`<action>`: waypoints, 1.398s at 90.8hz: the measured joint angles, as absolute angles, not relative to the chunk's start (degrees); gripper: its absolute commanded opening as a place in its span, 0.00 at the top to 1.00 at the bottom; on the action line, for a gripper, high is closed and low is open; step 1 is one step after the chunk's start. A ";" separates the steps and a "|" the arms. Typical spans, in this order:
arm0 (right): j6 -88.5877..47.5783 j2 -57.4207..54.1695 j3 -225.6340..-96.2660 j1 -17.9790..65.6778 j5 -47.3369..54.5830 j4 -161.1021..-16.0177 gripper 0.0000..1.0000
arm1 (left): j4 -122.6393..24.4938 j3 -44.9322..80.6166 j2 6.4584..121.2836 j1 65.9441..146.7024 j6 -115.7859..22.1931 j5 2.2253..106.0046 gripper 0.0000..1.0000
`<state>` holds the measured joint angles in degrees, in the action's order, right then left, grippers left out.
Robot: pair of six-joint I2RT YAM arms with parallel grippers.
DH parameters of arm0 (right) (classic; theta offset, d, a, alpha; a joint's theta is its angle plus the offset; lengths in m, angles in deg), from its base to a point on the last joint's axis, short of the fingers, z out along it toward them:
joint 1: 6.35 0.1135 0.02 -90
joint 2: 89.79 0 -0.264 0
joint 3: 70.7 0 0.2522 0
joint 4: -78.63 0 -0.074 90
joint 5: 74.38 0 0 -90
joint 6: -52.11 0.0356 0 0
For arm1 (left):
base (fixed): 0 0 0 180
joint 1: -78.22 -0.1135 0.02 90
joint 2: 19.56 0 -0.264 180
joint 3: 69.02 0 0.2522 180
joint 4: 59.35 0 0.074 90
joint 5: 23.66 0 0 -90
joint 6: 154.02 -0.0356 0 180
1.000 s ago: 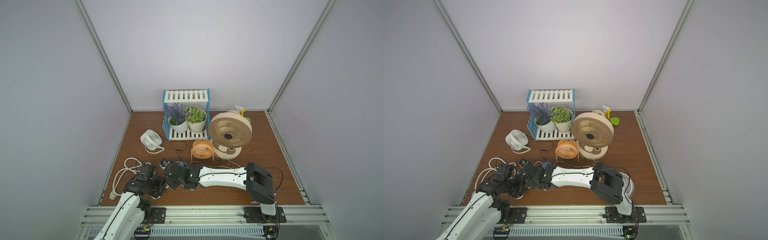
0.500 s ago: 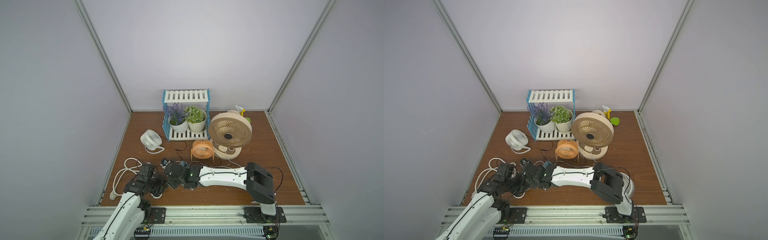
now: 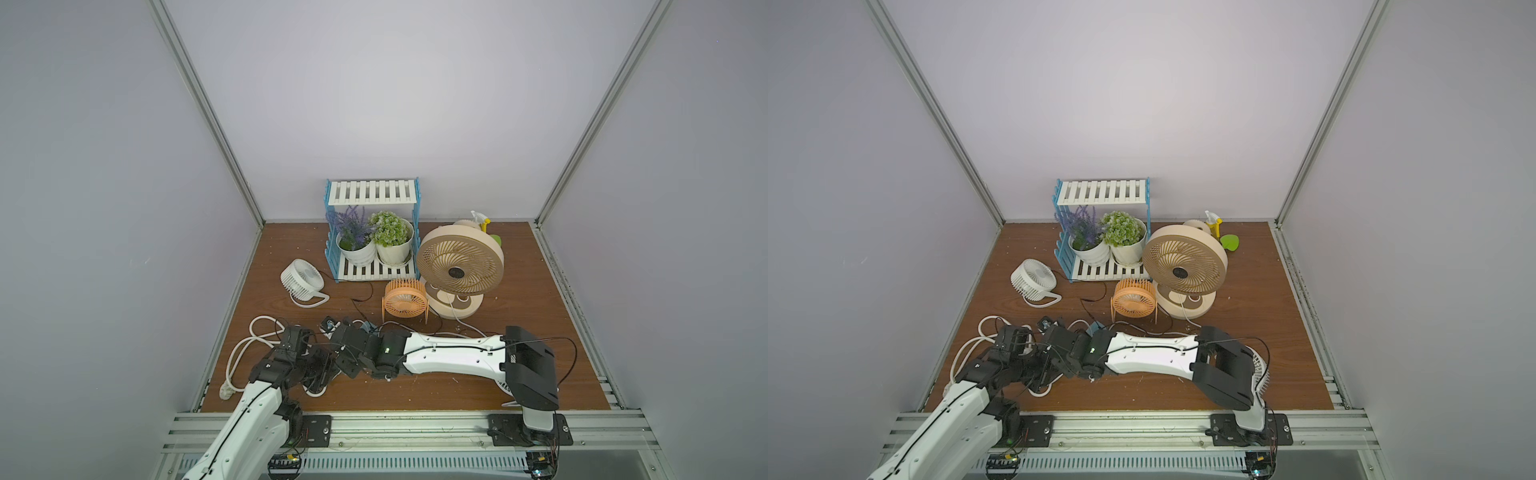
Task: Unplug the desk fan from the power strip
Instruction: Remove the plug from the socket, then place the plug at the center of the board.
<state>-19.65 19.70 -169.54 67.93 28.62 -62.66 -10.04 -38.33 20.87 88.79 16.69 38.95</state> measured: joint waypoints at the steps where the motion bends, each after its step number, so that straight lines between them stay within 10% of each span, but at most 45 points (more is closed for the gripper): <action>1: -19.72 19.70 -169.65 67.93 28.64 -62.68 1.00 | -10.06 -38.31 20.91 88.79 16.67 38.95 0.75; 127: -17.88 -3.77 -145.45 68.30 25.56 -50.81 1.00 | -7.24 -37.74 18.90 88.81 14.92 41.46 0.63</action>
<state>-17.88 -3.77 -145.45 68.30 25.56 -50.81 -7.24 -37.74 18.90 88.81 14.92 41.46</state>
